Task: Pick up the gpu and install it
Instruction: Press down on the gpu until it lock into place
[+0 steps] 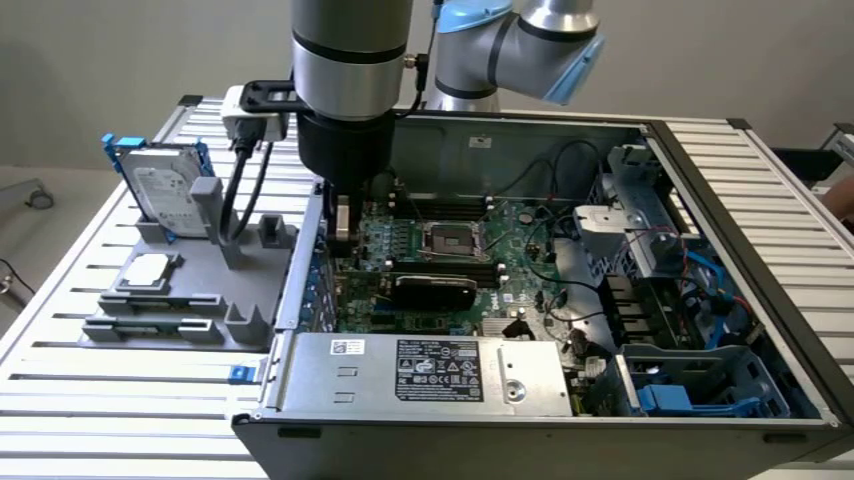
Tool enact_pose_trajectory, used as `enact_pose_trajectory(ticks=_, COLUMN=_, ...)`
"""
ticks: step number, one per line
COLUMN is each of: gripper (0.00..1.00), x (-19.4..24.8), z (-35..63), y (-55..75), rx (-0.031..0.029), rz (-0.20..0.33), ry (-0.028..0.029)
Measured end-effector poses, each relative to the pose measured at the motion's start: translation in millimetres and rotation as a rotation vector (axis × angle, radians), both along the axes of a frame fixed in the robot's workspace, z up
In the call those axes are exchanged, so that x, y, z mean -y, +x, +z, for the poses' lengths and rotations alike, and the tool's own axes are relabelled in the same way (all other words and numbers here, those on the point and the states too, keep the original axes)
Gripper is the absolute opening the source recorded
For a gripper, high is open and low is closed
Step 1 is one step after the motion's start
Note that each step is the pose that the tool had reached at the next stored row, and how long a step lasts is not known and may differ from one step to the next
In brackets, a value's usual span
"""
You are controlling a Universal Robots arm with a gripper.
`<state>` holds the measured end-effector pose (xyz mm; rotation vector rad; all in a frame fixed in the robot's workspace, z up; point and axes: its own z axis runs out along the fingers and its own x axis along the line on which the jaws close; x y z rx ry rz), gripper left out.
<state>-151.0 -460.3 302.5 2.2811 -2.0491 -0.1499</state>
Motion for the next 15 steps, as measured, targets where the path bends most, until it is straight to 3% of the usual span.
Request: enact_pose_trajectory(ticks=15, gripper=0.11, x=-0.4, z=-2.0, y=-1.3, rx=-0.0009, rz=-0.016, ry=-0.0021)
